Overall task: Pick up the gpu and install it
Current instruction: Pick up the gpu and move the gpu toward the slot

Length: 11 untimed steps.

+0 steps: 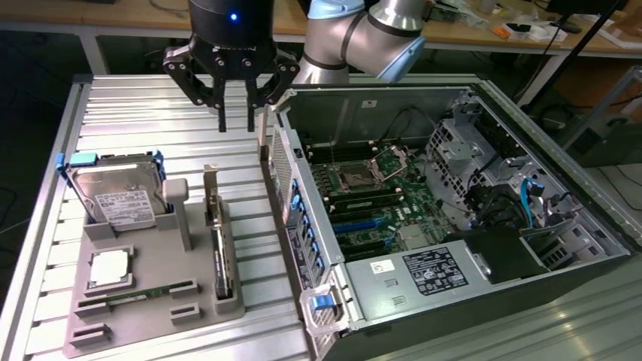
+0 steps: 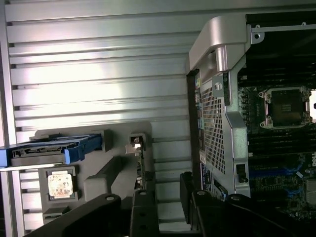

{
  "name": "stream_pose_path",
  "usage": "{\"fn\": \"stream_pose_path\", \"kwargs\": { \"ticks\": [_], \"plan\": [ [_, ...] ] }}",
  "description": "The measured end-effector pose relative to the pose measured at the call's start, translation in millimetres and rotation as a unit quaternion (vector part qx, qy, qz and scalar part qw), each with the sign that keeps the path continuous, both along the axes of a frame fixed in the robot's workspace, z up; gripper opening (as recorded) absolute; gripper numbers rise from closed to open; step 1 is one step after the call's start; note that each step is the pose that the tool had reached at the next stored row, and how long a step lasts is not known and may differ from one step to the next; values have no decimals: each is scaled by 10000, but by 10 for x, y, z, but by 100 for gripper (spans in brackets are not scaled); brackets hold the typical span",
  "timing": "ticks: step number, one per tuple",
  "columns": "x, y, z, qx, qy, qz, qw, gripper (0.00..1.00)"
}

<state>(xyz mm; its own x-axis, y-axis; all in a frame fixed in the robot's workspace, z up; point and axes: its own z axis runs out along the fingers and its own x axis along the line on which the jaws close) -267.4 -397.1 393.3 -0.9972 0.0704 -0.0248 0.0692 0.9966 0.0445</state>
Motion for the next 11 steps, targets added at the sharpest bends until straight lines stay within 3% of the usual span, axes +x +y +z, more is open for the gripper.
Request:
{"fn": "stream_pose_path", "kwargs": {
  "ticks": [1,11],
  "plan": [
    [0,0,0,0,0,0,10000,42],
    [-2,0,0,0,0,0,10000,42]
  ]
}}
